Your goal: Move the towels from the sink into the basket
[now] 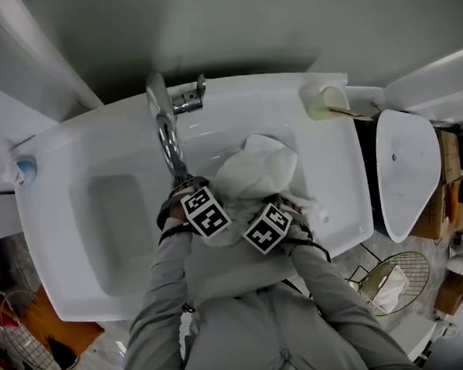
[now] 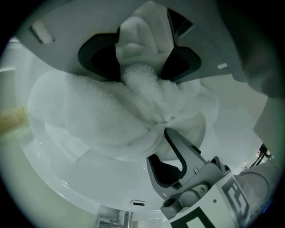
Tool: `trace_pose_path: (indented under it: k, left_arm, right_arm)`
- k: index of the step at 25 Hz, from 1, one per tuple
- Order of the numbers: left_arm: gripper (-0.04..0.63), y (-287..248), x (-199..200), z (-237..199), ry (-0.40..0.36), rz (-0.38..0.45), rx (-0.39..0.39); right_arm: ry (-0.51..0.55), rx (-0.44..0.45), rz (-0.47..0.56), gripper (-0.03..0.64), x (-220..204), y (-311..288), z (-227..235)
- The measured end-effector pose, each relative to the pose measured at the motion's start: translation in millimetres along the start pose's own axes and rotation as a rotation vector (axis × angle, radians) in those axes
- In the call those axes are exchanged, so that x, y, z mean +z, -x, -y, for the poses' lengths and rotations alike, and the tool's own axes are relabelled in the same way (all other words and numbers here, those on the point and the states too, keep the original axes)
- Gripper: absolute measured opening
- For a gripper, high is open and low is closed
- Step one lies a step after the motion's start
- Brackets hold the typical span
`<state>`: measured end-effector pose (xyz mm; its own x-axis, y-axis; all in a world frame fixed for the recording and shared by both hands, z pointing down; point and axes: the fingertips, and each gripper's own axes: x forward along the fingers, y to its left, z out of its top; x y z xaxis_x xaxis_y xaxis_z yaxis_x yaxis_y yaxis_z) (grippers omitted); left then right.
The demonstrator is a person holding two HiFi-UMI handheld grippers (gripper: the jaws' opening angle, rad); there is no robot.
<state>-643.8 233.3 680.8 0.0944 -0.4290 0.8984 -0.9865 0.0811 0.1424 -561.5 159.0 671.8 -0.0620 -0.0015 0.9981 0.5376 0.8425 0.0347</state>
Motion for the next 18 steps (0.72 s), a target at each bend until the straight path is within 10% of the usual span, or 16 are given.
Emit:
trace_pose_path:
  k: [7,18]
  left_arm:
    - [0.306,-4.4,3.5,3.6,-0.020,-0.013,-0.077]
    - [0.162,7.9,7.5,13.1,-0.065,0.005,-0.075]
  right_arm:
    - [0.006,0.032,0.016,0.274,2.8,-4.8,1.0]
    - [-0.004,-0.008,0.116,0.071,16.3,6.6,5.9]
